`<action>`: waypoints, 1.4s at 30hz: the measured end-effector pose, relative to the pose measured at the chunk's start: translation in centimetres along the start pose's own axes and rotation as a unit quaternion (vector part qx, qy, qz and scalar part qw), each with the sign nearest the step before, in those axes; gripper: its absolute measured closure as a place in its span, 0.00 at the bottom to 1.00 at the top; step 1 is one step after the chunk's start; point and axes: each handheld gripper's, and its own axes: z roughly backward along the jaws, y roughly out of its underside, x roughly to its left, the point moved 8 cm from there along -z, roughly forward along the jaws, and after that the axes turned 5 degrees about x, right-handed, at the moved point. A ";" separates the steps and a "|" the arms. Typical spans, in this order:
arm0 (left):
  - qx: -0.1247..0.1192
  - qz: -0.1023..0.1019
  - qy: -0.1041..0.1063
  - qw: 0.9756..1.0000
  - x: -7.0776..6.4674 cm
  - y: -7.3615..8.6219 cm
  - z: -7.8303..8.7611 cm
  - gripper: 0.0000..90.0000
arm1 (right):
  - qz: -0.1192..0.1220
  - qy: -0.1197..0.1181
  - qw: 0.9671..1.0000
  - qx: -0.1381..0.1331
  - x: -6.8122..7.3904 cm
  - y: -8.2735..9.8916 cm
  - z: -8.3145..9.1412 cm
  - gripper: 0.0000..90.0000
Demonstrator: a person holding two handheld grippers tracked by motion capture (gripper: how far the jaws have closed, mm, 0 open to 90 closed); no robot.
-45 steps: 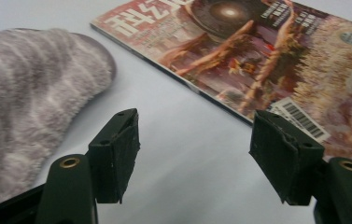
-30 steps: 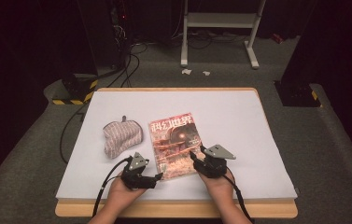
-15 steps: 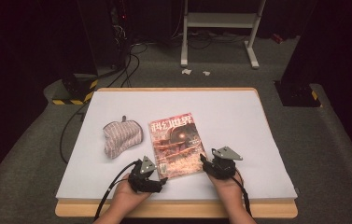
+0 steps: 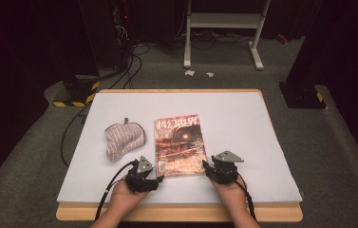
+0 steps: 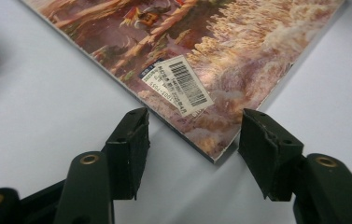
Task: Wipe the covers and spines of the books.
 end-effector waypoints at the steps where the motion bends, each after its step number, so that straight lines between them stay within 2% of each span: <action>1: 0.000 0.003 -0.001 1.000 0.2 0.0 0.0 0.49 | 0.000 -0.004 1.000 0.003 0.2 0.1 -0.1 0.64; 6: -0.002 0.017 -0.008 1.000 1.1 0.0 0.1 0.56 | 0.008 -0.019 1.000 0.015 0.9 0.3 -0.4 0.68; 9: -0.003 0.015 -0.011 1.000 1.1 0.0 0.1 0.58 | 0.012 -0.029 0.999 0.019 1.4 0.4 -0.5 0.71; 13: -0.005 0.015 -0.007 1.000 1.2 0.0 0.1 0.58 | 0.019 -0.029 0.999 0.021 1.7 0.4 -0.6 0.71; 18: -0.015 0.014 -0.011 1.000 1.5 -0.1 0.5 0.56 | 0.013 -0.028 0.999 0.020 1.6 0.4 -0.5 0.67; 24: -0.043 0.028 -0.020 0.998 3.2 -0.2 1.7 0.51 | 0.013 -0.020 1.000 0.011 1.2 0.2 -0.3 0.64; 26: -0.051 0.034 -0.027 0.998 4.0 -0.2 2.2 0.49 | 0.015 -0.016 1.000 0.005 0.8 0.1 -0.2 0.63; 32: -0.076 0.055 -0.044 0.995 6.4 0.0 3.8 0.48 | 0.001 0.001 1.000 -0.010 -0.6 -0.3 0.4 0.59; 38: -0.100 0.075 -0.069 0.990 8.7 0.2 5.5 0.45 | -0.014 0.029 0.999 -0.026 -2.7 -0.6 1.2 0.55; 42: -0.116 0.091 -0.080 0.986 10.0 0.5 6.8 0.44 | -0.027 0.054 0.997 -0.038 -4.7 -0.8 2.0 0.53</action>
